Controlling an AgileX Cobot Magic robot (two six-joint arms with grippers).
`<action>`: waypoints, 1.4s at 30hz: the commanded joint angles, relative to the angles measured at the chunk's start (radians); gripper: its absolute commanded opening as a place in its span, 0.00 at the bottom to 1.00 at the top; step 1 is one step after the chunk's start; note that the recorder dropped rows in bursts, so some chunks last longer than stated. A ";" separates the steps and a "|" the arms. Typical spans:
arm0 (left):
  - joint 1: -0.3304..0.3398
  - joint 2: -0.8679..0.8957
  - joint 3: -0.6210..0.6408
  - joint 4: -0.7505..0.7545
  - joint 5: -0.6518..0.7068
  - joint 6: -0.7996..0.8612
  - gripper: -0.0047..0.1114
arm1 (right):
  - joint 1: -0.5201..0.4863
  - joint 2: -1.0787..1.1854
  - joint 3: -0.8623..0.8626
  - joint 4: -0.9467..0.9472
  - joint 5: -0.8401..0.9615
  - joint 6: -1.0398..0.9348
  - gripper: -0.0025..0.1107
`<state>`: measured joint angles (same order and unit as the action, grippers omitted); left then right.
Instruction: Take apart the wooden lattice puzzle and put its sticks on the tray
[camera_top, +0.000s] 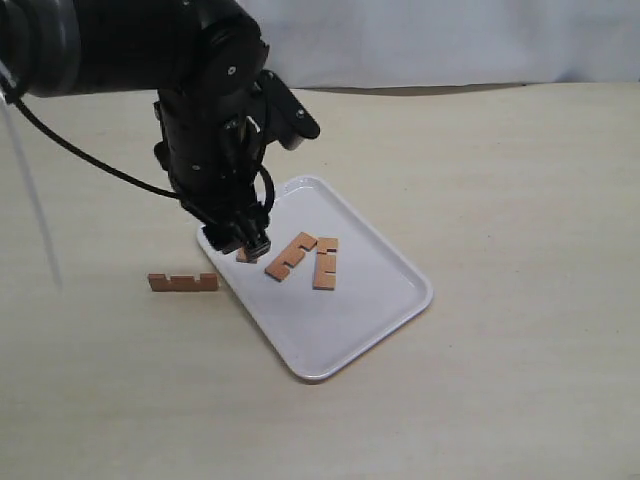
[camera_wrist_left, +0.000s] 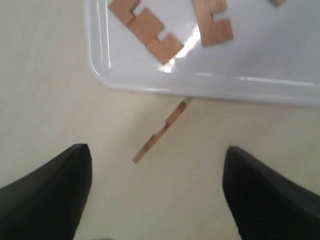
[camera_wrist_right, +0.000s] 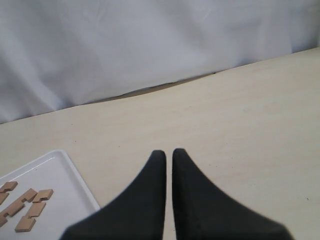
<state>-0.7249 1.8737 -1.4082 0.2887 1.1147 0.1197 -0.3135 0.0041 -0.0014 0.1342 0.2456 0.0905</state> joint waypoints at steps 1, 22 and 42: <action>0.019 -0.026 0.065 -0.031 0.022 0.069 0.64 | 0.003 -0.004 0.001 -0.007 -0.001 -0.001 0.06; 0.155 -0.032 0.347 -0.145 -0.495 0.275 0.64 | 0.003 -0.004 0.001 -0.007 -0.001 -0.001 0.06; 0.260 -0.015 0.347 -0.406 -0.492 0.350 0.64 | 0.003 -0.004 0.001 -0.007 -0.001 -0.001 0.06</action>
<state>-0.4653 1.8567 -1.0620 -0.1015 0.6327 0.4584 -0.3135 0.0041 -0.0014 0.1342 0.2456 0.0905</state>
